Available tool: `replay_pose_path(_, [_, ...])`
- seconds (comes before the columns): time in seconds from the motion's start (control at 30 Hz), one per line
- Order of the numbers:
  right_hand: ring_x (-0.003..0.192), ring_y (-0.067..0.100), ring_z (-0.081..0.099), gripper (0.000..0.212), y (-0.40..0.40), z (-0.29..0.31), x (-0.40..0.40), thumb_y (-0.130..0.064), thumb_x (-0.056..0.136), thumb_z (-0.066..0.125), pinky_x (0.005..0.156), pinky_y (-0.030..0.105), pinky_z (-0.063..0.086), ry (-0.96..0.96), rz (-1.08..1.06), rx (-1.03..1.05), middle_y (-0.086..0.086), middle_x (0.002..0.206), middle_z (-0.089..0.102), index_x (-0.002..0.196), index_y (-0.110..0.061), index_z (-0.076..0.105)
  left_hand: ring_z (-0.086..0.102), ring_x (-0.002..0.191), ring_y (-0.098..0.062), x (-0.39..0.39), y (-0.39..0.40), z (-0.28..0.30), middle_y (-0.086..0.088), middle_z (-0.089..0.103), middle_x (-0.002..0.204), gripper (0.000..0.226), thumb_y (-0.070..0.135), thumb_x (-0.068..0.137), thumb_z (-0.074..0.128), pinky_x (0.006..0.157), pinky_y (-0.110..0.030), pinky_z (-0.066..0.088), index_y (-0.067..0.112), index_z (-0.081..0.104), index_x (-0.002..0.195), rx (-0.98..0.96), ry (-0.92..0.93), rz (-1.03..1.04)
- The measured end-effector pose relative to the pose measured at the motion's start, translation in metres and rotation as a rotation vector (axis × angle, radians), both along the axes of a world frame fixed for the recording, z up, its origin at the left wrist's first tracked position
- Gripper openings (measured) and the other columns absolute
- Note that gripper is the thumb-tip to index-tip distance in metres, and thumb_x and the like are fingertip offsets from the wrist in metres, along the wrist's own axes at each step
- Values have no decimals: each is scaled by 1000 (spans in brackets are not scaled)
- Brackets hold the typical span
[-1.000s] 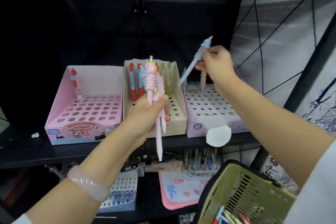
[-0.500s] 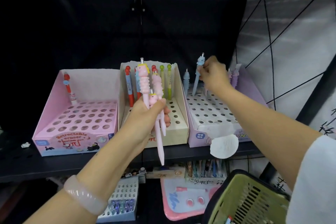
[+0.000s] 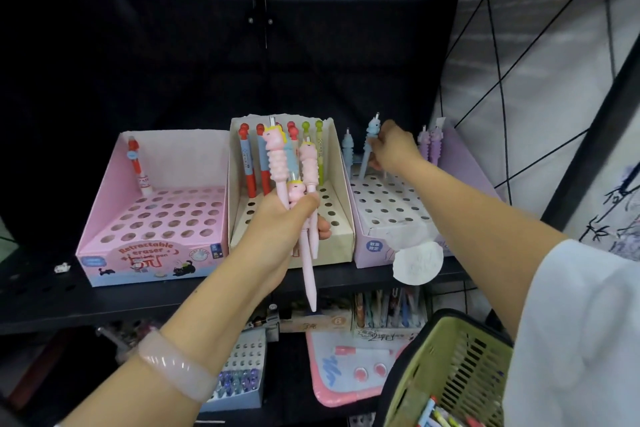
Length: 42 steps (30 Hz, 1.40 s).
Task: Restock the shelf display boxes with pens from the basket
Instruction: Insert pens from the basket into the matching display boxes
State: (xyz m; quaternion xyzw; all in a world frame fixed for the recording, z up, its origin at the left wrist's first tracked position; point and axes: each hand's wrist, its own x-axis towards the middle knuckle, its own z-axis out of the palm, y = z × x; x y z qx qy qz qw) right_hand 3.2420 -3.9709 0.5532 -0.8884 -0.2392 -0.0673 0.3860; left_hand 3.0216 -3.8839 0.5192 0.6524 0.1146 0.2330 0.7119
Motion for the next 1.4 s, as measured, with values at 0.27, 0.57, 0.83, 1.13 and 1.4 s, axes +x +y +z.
replay_pose_path(0.27, [92, 34, 63, 14, 1, -6, -1, -23, 99, 38, 85, 50, 52, 103, 4, 235, 19, 104, 61, 107, -12, 43, 60, 49, -9, -6, 4, -1, 5, 60, 49, 7, 10, 93, 51, 65, -33, 54, 9, 57, 88, -36, -18, 24])
replay_pose_path(0.57, [94, 33, 55, 27, 6, -19, -12, -21, 98, 41, 73, 33, 41, -75, 3, -197, 19, 109, 56, 117, -2, 45, 61, 48, -9, 1, 0, -4, 4, 60, 49, 10, 10, 92, 52, 61, -31, 56, 8, 58, 83, -7, -14, 0])
replay_pose_path(0.83, [60, 4, 55, 30, -13, 9, -73, -39, 94, 49, 54, 17, 46, 111, 298, 301, -2, 75, 61, 89, -14, 65, 58, 47, -9, 12, -10, -1, 1, 61, 57, 13, 5, 93, 50, 49, -22, 50, 6, 57, 81, -22, -53, 8])
replay_pose_path(1.13, [66, 9, 61, 11, -36, 19, -87, -8, 91, 53, 59, 18, 51, 423, 479, 318, 3, 74, 63, 85, -10, 61, 63, 52, -11, 26, -30, 4, -1, 68, 71, 22, 9, 93, 51, 51, -20, 51, 2, 51, 114, 20, -45, -60])
replay_pose_path(1.4, [62, 7, 57, 21, -38, 23, -69, -15, 94, 54, 59, 16, 50, 426, 473, 414, 3, 73, 62, 75, -12, 62, 63, 51, -12, 44, -35, 12, 0, 68, 62, 14, 10, 95, 49, 49, -24, 52, 3, 55, 105, -93, -48, -105])
